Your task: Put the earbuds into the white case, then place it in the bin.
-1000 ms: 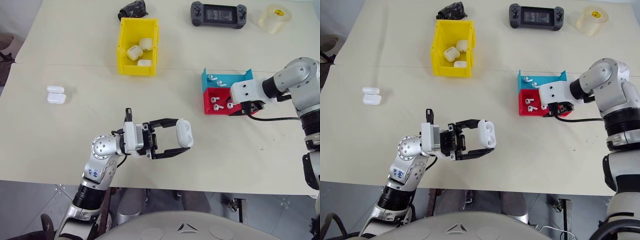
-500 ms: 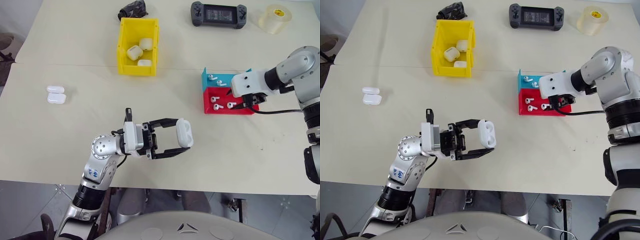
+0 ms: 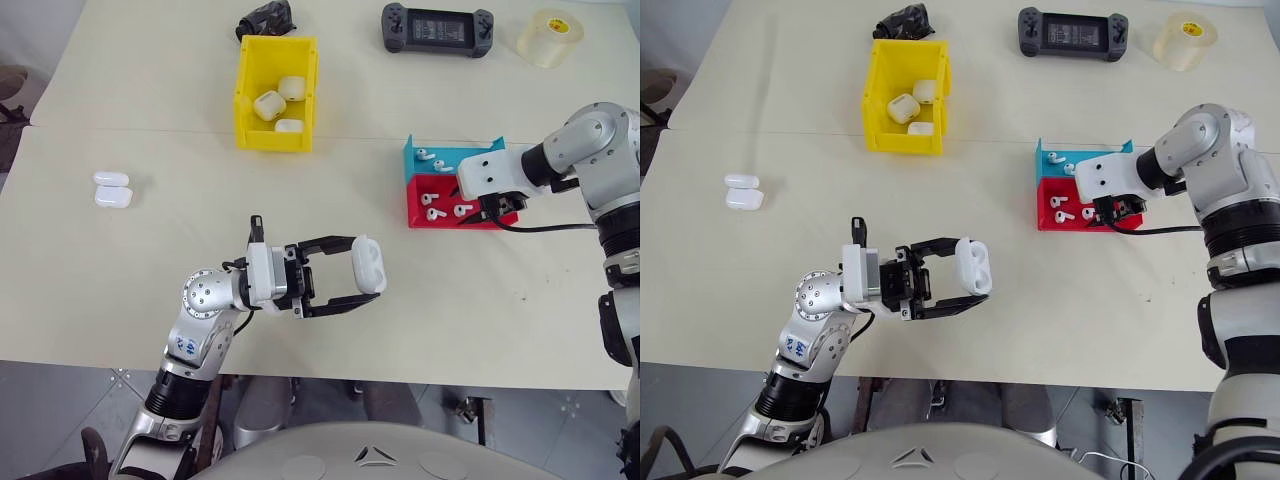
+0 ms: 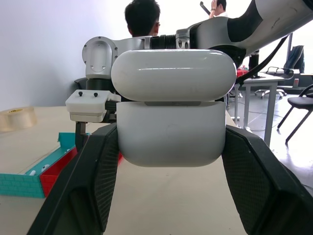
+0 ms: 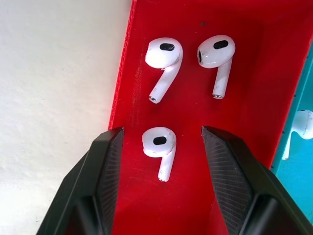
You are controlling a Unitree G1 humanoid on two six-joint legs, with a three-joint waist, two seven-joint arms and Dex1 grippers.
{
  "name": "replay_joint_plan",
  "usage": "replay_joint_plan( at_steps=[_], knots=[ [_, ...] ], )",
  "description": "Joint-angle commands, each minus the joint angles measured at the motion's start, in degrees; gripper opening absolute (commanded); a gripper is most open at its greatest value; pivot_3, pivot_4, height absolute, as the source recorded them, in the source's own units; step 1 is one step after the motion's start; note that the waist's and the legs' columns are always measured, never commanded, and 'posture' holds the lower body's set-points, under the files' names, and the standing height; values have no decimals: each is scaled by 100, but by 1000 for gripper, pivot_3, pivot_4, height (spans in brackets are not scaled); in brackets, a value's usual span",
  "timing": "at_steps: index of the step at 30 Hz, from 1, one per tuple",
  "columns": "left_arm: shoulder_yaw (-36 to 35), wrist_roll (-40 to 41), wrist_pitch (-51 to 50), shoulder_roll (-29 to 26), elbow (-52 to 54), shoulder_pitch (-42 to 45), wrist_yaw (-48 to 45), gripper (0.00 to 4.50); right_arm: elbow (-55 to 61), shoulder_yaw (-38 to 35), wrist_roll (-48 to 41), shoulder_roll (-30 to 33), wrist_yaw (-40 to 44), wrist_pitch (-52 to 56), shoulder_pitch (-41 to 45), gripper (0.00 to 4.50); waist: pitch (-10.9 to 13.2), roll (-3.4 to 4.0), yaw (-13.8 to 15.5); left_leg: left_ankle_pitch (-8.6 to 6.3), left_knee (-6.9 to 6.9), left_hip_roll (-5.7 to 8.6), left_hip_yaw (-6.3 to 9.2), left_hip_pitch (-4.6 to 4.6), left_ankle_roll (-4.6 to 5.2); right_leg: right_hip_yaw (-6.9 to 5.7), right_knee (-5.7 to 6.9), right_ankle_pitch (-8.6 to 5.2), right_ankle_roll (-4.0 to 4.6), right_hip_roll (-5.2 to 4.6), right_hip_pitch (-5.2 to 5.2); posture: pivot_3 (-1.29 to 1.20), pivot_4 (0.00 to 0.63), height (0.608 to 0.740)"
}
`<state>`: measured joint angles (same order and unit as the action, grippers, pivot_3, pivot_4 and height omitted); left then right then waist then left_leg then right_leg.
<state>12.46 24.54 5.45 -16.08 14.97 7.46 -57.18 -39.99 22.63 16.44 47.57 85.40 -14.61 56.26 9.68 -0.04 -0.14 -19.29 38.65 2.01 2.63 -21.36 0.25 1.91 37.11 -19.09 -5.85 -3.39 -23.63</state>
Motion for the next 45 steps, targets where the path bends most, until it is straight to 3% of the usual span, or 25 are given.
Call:
replay_joint_plan(
  at_steps=[1,4,20,27,32,36,41,45],
  knots=[
    [7,122,17,-15,250,-16,18,2773,-55,-14,82,37,-25,-85,136,1798,0,0,-1,0,0,0,0,0,0,0,0,0,0,0,0,0,150,740],
    [5,124,10,-25,249,-5,16,2773,-87,-21,101,36,4,-108,139,746,0,0,-2,0,-1,0,0,0,0,0,0,0,0,0,0,0,150,740],
    [-26,131,-22,-51,225,28,1,2773,-153,-124,40,10,12,-59,140,746,0,0,-1,0,0,0,0,0,0,0,0,0,0,0,0,0,150,740],
    [-339,322,-39,-123,88,117,-17,2773,984,-1057,-1738,185,679,1069,-65,746,3,4,2,0,-1,-2,1,-1,0,0,0,0,0,1,-2,0,150,740],
    [-667,657,-148,-41,-164,392,-11,2773,3002,-2020,-3868,300,583,3008,-1212,746,3,3,83,-2,2,-1,17,-4,3,-10,-6,0,0,-3,6,0,150,740],
    [-808,1103,-534,-95,-338,711,-268,2773,4664,-2947,-5532,-416,-721,4174,-2348,746,3,3,131,-10,13,-1,22,-9,11,-16,-7,0,-1,-2,10,0,150,740],
    [-882,1200,-678,-241,-571,942,-700,2773,5831,-3499,-6580,-1376,-2262,4714,-3080,746,3,3,124,-11,17,-2,18,-9,8,-13,-1,1,-1,-1,7,0,150,740],
    [-899,1213,-649,-203,-889,1209,-947,2773,6541,-3599,-6925,-2076,-2979,4473,-3821,746,3,0,150,-11,21,-1,23,-9,8,-16,0,1,-1,0,9,0,150,740]
  ],
)
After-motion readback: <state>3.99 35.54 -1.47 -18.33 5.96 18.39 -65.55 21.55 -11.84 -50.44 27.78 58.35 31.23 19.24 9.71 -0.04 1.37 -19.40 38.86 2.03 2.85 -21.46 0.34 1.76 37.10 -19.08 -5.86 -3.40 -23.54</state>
